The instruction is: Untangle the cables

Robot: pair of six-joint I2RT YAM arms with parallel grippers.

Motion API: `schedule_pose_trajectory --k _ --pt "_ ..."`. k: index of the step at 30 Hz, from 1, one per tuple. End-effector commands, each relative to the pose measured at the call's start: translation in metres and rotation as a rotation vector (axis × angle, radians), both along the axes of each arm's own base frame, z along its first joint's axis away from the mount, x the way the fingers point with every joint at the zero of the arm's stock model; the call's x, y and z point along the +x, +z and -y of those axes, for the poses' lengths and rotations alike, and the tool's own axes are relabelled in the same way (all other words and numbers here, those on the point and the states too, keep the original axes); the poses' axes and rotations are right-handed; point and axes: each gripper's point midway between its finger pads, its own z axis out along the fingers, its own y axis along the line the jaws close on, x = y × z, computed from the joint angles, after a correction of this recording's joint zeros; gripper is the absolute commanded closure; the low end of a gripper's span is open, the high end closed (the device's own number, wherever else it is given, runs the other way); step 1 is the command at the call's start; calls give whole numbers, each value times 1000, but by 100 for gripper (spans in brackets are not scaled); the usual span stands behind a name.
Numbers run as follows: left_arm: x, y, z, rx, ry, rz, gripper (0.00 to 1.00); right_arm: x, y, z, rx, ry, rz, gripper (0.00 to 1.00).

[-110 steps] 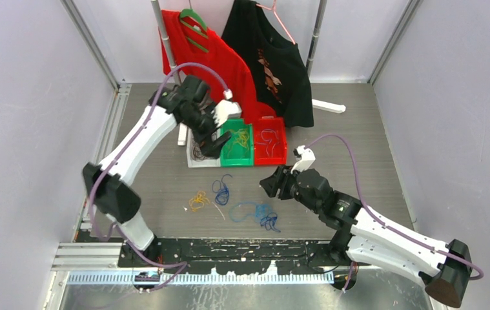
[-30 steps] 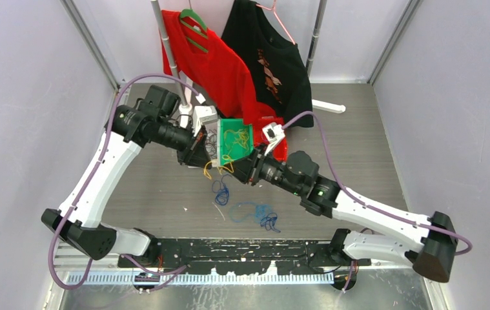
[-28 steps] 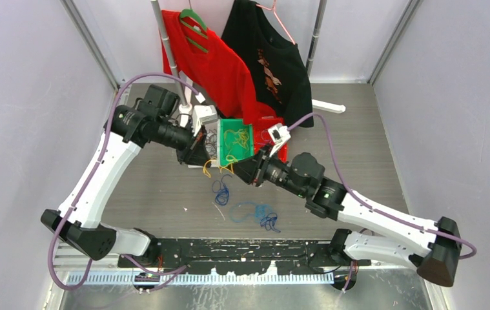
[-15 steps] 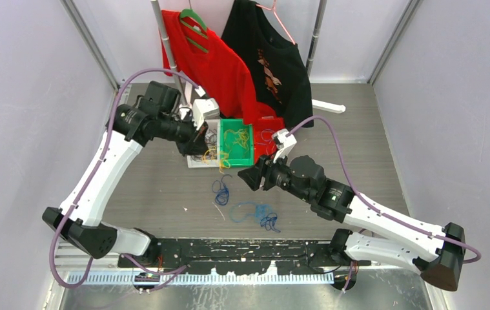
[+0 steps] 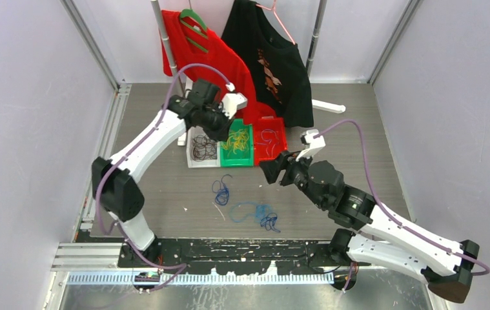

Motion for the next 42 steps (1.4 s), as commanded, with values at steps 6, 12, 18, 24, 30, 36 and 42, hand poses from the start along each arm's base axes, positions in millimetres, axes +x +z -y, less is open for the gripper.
schedule_pose_trajectory --k 6,12,18,24,30,36,42 --pt "89 -29 28 98 124 261 100 10 6 49 44 -222 24 30" --pt "122 -70 29 211 106 317 100 8 -1 57 39 -244 9 30" --pt "133 -84 24 271 82 369 67 6 -5 62 31 -255 0 30" --pt "107 -57 32 210 -16 298 27 8 -9 57 7 -243 -9 31" --pt "76 -12 38 98 -71 238 25 8 -15 48 -3 -223 -43 31" --pt "34 5 39 44 -158 129 25 7 -26 42 -39 -193 -75 33" --pt "-48 -3 31 -35 -282 -131 24 -6 -80 27 -146 -136 -263 30"
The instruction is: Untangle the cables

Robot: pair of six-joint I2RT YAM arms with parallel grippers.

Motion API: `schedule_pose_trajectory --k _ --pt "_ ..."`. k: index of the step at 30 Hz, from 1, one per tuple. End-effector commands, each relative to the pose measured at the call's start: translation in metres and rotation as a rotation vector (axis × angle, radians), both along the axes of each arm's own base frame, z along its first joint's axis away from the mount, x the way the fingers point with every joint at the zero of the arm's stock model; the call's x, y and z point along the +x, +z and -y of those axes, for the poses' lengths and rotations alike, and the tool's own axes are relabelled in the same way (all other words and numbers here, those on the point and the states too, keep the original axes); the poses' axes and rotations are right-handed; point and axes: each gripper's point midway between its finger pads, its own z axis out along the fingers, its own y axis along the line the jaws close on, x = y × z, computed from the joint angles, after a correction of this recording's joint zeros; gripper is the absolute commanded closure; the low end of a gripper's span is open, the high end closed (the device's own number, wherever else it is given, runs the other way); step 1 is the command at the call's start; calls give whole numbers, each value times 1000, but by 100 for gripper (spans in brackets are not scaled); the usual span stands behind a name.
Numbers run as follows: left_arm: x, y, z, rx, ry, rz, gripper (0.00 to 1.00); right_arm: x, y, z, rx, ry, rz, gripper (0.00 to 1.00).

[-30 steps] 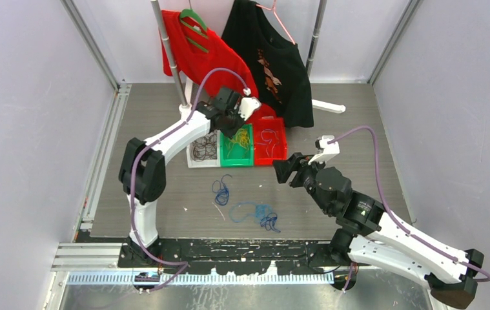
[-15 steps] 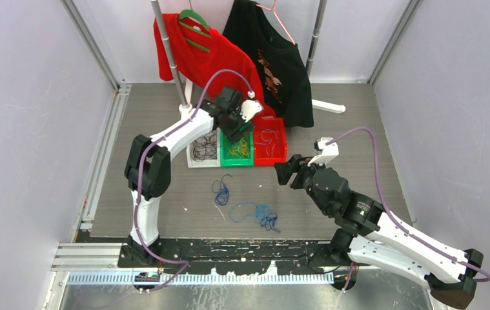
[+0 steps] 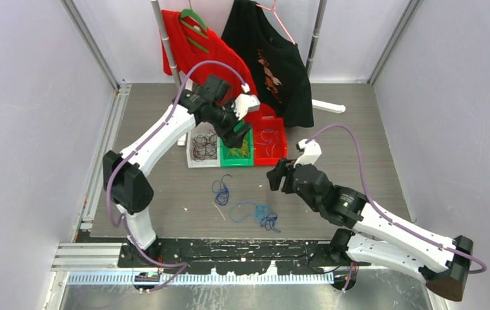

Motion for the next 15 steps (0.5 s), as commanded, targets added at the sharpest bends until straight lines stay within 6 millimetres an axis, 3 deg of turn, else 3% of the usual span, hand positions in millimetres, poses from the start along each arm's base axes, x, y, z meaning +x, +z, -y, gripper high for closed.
schedule_pose_trajectory --k 1,4,8,15 --pt "-88 -2 -10 -59 -139 -254 24 -12 -27 -16 15 31 -153 30" --pt "-128 -28 -15 -7 -223 -300 24 -15 -41 -16 45 5 -197 30" --pt "-165 -63 -12 62 -297 -320 25 -11 -35 -3 89 -70 -169 32" --pt "-179 -113 0 130 -341 -345 31 -4 -10 27 130 -195 -84 39"
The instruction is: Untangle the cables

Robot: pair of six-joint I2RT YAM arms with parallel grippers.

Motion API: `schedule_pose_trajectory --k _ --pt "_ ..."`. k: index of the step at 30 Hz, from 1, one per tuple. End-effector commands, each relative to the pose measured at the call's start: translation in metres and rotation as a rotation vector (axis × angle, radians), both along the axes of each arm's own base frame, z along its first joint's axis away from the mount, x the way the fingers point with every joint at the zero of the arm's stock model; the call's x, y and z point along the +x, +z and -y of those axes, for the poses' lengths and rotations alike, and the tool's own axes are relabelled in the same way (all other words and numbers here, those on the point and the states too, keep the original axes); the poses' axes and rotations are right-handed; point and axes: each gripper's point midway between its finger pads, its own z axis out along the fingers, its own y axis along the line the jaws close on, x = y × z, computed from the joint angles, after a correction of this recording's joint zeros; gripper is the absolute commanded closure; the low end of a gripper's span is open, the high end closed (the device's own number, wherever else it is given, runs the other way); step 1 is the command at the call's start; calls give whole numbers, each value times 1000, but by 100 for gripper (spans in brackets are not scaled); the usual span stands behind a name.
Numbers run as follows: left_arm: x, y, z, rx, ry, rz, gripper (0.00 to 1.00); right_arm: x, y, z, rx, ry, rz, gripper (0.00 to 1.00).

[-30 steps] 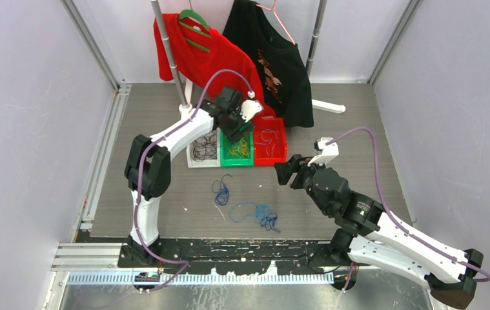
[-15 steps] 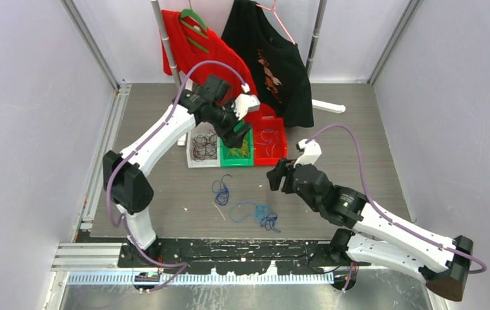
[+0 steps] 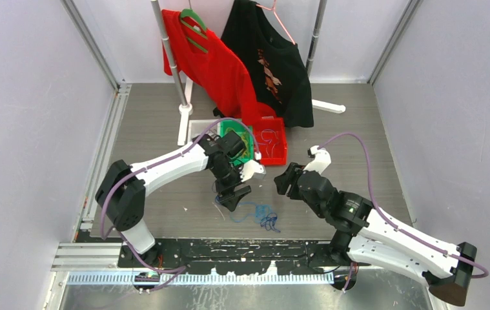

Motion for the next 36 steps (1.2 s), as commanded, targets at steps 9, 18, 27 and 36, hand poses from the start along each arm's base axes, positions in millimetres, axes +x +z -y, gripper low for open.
schedule_pose_trajectory --k 9,18,27,36 --pt "13 -55 37 -4 -45 72 36 14 45 42 79 -217 145 45" --pt "15 -85 38 60 -65 159 51 14 53 55 92 -259 175 47" --pt "12 -76 24 105 -95 241 97 16 59 57 98 -271 191 48" --pt "7 50 14 -73 -32 126 100 16 69 43 110 -193 221 43"
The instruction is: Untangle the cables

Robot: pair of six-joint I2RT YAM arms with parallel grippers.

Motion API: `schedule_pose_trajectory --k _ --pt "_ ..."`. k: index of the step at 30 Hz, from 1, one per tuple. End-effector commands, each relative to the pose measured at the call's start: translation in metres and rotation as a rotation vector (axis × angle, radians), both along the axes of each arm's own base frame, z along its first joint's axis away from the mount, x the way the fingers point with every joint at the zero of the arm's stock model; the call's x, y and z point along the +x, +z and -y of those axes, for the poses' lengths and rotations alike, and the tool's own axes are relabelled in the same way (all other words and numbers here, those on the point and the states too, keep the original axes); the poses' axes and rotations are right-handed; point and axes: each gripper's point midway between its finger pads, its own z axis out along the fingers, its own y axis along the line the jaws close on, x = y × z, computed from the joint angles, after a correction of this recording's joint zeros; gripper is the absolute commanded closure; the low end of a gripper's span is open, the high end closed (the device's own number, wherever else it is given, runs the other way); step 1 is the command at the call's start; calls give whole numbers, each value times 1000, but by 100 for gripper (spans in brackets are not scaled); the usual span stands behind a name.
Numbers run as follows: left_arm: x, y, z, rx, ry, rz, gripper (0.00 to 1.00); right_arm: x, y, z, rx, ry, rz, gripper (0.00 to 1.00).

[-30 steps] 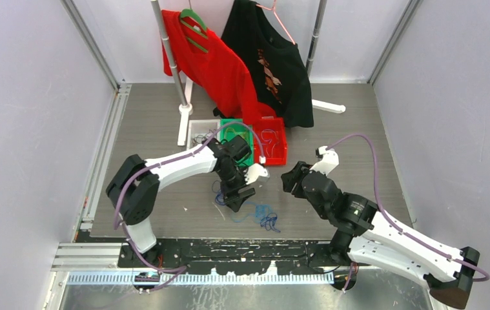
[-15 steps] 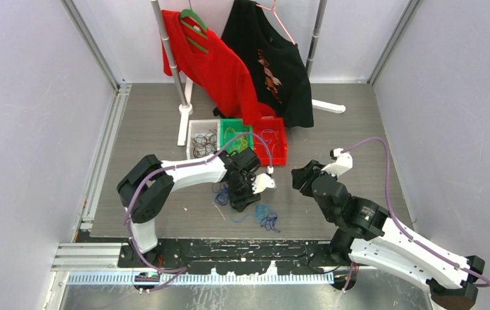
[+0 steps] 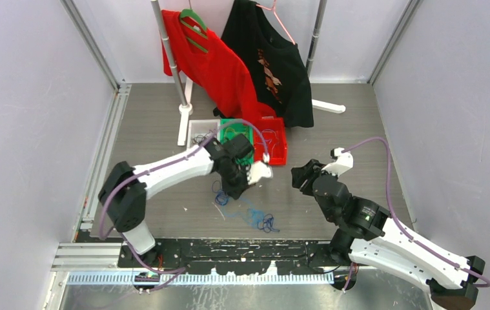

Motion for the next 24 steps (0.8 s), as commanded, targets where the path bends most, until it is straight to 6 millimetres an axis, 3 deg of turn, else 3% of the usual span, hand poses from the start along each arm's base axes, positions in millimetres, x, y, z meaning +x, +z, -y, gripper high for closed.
schedule_pose_trajectory --k 1,4,8,13,17,21,22,24 --pt "0 90 -4 -165 35 -44 100 5 34 -14 66 54 80 42" --pt "3 124 -6 -222 54 -20 100 4 37 -33 58 152 107 35" --pt "11 167 -4 -295 87 51 100 -3 47 -73 63 358 154 23" --pt "16 195 0 -329 129 79 100 -12 65 -121 85 587 224 16" --pt "17 209 -1 -331 130 85 100 -13 69 -145 90 687 255 15" --pt "16 217 -4 -334 129 101 100 0 46 -145 40 630 195 16" --pt "17 213 -6 -326 123 113 100 2 42 -143 39 604 174 17" --pt "30 183 -12 -266 153 156 98 3 34 -139 45 570 148 17"
